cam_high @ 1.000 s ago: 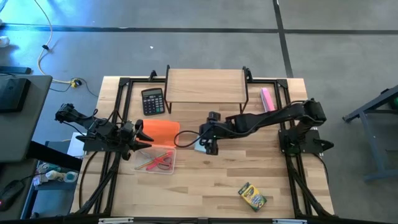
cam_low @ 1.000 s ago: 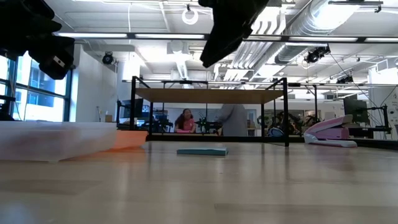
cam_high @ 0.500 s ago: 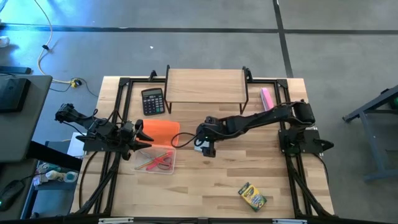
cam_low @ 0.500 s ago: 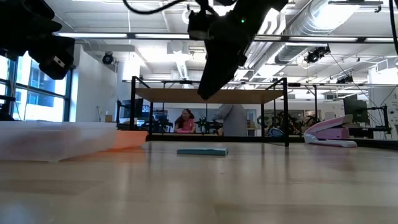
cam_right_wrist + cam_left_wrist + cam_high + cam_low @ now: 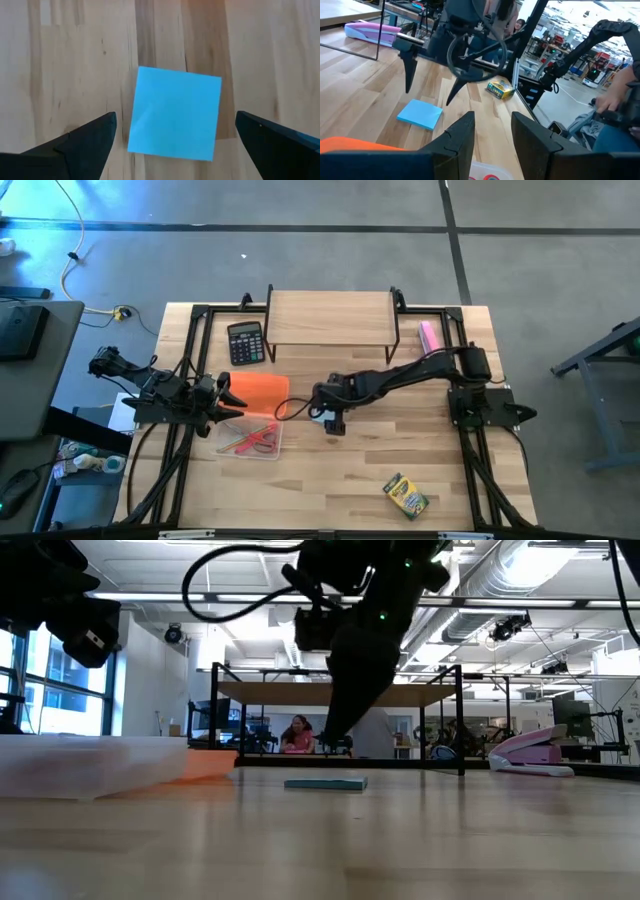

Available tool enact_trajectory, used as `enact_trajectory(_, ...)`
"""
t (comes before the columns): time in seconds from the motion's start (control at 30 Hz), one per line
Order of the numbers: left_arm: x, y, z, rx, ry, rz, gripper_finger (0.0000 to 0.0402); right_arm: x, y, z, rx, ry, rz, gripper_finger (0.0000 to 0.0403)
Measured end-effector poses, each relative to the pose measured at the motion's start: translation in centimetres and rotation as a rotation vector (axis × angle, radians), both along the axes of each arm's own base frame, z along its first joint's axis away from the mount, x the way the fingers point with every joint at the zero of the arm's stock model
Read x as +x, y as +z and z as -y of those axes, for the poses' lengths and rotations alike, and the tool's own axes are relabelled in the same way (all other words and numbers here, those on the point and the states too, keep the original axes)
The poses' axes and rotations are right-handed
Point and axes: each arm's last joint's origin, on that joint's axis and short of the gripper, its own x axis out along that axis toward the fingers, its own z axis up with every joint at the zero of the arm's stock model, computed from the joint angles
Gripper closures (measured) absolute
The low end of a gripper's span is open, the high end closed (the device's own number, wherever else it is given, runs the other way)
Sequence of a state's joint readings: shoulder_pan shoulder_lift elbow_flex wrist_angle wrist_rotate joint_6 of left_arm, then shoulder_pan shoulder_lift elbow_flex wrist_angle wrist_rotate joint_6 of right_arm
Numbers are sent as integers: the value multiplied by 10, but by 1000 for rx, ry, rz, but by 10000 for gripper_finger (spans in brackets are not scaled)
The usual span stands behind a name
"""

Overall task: Pack school essentials
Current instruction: Put the blue sticky note into the supply box

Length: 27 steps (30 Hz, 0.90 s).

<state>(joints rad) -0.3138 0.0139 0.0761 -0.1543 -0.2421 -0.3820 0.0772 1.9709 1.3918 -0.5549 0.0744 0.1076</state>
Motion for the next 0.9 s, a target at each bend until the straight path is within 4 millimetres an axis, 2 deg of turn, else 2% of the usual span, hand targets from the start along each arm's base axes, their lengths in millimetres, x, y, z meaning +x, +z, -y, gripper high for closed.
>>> enact_trajectory(0.63,0,0,0,0,0,-1,284,10,-36,1,7,-37,-48,3)
enact_trajectory(0.9,0,0,0,0,0,-1,284,12,-45,1,11,-55,-67,3)
